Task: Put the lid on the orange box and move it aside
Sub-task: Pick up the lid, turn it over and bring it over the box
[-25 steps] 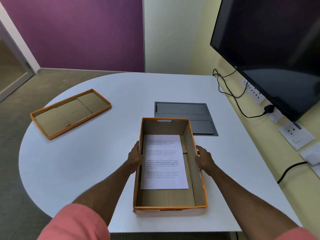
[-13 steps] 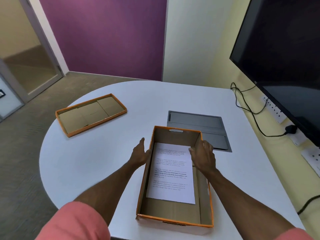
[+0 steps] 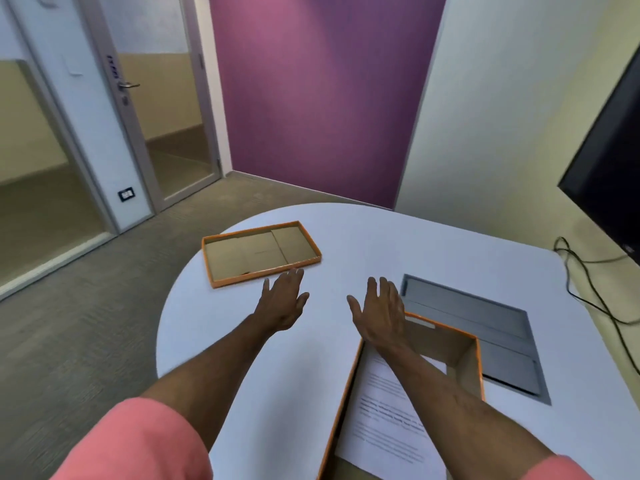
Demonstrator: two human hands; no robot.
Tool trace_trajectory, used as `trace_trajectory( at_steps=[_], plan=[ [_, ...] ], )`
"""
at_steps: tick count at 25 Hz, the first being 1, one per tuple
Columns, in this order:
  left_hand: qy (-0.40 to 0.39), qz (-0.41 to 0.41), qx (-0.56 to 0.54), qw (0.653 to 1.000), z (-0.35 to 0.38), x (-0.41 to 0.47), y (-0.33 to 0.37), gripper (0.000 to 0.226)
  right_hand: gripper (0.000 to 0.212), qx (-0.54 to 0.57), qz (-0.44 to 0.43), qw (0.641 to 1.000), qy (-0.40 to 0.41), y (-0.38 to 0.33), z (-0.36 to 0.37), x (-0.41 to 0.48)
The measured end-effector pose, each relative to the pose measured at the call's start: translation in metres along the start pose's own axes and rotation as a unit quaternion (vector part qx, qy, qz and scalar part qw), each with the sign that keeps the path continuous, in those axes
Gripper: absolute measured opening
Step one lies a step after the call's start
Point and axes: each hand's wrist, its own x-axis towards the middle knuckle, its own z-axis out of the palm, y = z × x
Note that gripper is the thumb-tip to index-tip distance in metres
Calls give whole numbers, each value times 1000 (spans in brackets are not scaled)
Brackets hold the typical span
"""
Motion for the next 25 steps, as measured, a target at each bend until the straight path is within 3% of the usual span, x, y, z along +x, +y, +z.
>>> trace_trajectory(
  at_steps=[11, 19, 25],
  plan=[
    [0, -27, 36, 999, -45, 89, -142, 61, 67, -4, -38, 999, -21, -140, 84, 97],
    [-57, -15, 51, 997, -45, 202, -258, 60, 64, -21, 24, 998, -60, -217, 173, 183],
    [-103, -9, 57, 993, -21, 280, -318, 63, 65, -19, 111, 990, -89, -232, 235, 231]
  ],
)
